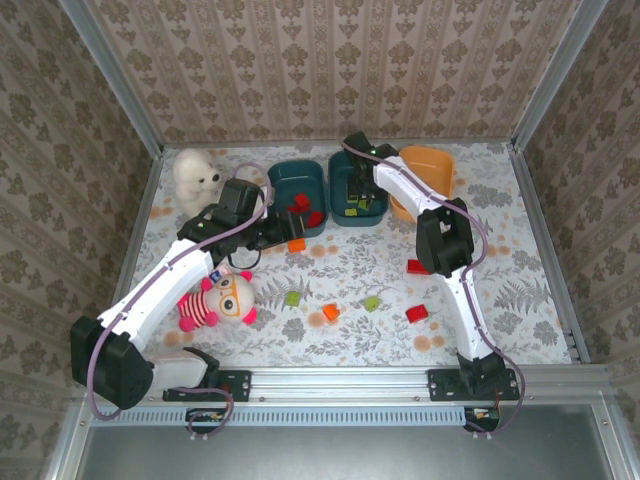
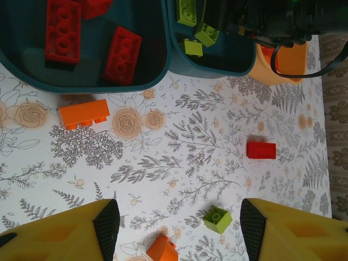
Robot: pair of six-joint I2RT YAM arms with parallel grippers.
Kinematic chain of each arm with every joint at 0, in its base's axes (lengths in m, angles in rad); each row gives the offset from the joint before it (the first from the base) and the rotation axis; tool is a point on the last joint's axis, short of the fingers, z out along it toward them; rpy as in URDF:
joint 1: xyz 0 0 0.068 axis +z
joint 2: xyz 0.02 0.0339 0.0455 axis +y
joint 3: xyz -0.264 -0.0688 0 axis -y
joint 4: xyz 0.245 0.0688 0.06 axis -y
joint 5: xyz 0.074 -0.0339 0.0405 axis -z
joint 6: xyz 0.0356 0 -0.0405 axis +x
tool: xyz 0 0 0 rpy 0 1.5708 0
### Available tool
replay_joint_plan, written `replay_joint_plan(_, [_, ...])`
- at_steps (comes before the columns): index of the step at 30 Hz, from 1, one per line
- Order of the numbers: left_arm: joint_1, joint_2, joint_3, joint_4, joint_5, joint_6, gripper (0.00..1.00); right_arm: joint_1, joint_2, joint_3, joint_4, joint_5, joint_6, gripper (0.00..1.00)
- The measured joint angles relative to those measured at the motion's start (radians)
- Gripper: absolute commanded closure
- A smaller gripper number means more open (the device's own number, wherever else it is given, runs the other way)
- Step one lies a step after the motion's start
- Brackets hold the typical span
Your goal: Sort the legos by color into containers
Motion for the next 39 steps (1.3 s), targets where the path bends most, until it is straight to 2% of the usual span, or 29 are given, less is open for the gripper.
replay_joint_plan(4, [0.0, 0.012, 0.0, -0.009, 0.001, 0.02, 0.37, 0.0, -0.041, 0.002, 0.0, 0.0, -0.004, 0.43])
replay_joint_plan(7, [0.0, 0.033, 0.002, -0.016, 0.005, 0.043, 0.37, 0.002, -0.14, -0.039, 0.021, -0.003, -0.015, 0.43])
replay_joint_plan(10, [-0.01, 0.065, 0.022, -0.041, 0.01, 0.077, 0.37, 0.004, -0.321, -0.173, 0.091, -0.012, -0.019, 0.43])
replay_joint_plan(14, [-0.059, 0.136, 0.085, -0.067, 0.025, 0.135, 0.37, 0.008, -0.619, -0.439, 0.201, -0.032, -0.015, 0.43])
replay_joint_plan(20, [-0.233, 0.302, 0.228, -0.09, 0.035, 0.256, 0.39, 0.023, -0.978, -0.867, 0.262, -0.084, 0.036, 0.43])
replay_joint_plan(25, [-0.42, 0.469, 0.344, -0.097, 0.026, 0.356, 0.36, 0.026, -1.24, -1.136, 0.166, -0.105, 0.117, 0.4])
replay_joint_plan(29, [-0.55, 0.6, 0.445, -0.111, -0.018, 0.432, 0.29, 0.026, -1.49, -1.177, 0.054, -0.085, 0.178, 0.33])
replay_joint_plan(34, [-0.68, 0.753, 0.581, -0.12, -0.096, 0.51, 0.24, 0.025, -1.771, -1.138, -0.068, 0.011, 0.251, 0.24])
replay_joint_plan(39, [-0.752, 0.884, 0.712, -0.128, -0.171, 0.549, 0.22, 0.025, -1.85, -1.035, -0.177, 0.127, 0.294, 0.18])
